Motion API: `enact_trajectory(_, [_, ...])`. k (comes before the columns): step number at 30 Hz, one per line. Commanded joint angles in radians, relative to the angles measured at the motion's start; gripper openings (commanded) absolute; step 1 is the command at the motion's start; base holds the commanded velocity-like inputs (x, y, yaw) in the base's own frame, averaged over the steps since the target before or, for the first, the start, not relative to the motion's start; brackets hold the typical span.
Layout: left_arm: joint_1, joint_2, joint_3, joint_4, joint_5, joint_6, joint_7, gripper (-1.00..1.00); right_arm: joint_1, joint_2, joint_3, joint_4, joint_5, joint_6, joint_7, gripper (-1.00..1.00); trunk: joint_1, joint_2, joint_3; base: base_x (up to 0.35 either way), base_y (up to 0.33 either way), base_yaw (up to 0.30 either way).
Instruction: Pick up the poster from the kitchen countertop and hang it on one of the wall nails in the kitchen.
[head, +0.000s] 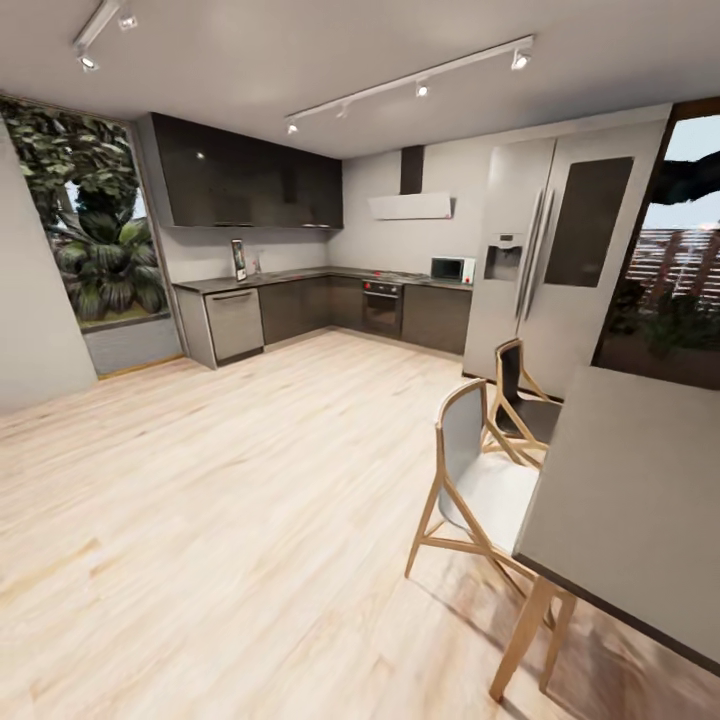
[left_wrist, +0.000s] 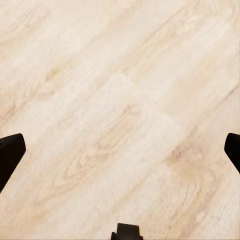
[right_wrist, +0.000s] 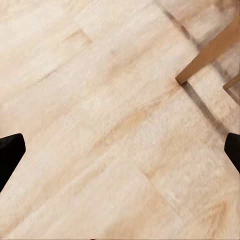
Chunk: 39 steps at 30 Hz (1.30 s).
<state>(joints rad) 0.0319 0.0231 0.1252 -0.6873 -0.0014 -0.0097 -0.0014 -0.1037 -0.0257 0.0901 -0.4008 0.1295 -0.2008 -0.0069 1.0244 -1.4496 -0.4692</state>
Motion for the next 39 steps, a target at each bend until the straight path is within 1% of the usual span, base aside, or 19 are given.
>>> enact_trajectory(1, [0.000,0.000,0.001,-0.001,0.000,-0.001,0.000,1.00,-0.001,-0.002,0.001,0.000,0.005,-0.002,0.000,1.00,0.001,0.000,-0.001,0.305,0.172,0.050])
enact_trajectory(8, [0.000,0.000,0.001,-0.001,0.000,-0.001,-0.001,1.00,-0.001,-0.008,0.003,0.000,0.007,-0.003,0.001,1.00,0.001,0.000,-0.001,0.314,0.148,0.016])
enact_trajectory(13, [0.000,0.000,0.001,-0.001,0.000,-0.001,-0.001,1.00,-0.001,-0.008,-0.001,0.000,0.003,-0.002,0.001,1.00,0.001,0.000,-0.001,0.319,0.130,0.002])
enact_trajectory(39, [0.000,0.001,0.001,-0.001,0.000,0.000,0.000,1.00,-0.001,-0.008,0.005,-0.001,0.008,-0.002,0.002,1.00,0.001,0.000,-0.001,0.320,0.145,0.000])
